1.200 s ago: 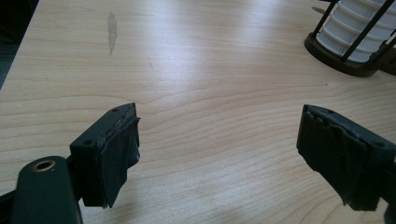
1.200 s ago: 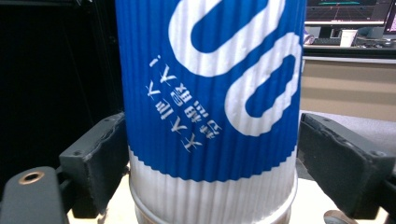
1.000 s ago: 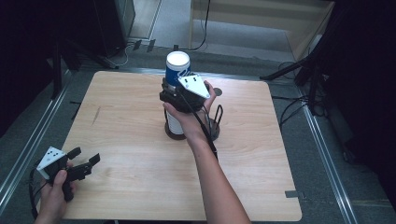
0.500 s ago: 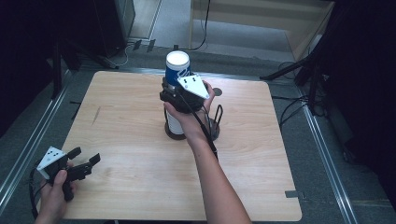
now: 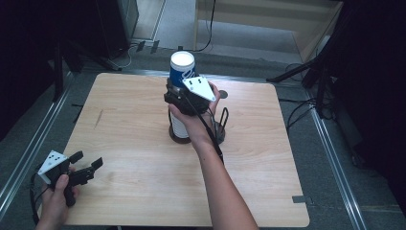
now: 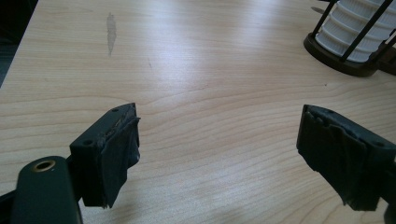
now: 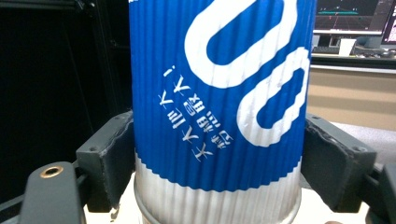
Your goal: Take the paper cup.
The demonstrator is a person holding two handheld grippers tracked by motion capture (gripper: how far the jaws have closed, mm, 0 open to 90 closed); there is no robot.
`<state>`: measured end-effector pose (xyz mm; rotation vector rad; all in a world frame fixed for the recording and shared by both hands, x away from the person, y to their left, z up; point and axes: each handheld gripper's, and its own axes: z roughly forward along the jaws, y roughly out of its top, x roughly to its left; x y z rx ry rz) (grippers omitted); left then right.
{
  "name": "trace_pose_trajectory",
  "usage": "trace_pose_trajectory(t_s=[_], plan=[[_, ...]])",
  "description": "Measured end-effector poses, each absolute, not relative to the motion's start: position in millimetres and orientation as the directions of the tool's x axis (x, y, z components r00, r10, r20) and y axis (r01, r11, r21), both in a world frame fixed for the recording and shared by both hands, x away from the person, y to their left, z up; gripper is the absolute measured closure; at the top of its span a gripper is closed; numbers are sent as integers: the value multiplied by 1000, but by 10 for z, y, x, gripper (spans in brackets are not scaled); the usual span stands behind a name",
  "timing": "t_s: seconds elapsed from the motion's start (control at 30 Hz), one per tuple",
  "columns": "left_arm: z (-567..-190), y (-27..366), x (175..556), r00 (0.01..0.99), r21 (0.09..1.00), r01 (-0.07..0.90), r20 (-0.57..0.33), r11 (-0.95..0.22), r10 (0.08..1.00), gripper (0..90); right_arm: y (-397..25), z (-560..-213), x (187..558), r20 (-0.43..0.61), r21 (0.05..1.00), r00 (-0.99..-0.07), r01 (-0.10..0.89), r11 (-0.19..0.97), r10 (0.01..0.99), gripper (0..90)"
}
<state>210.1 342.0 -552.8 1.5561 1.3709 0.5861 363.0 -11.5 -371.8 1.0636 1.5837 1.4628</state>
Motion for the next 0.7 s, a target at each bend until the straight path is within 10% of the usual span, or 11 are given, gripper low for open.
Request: trace_pose_trajectory(t_s=[0.7], plan=[[-5528,3415,2103,257,873,482,-228,80,939,138,-136,-3578,3599,23,1000,-396,23,-15,918,191]])
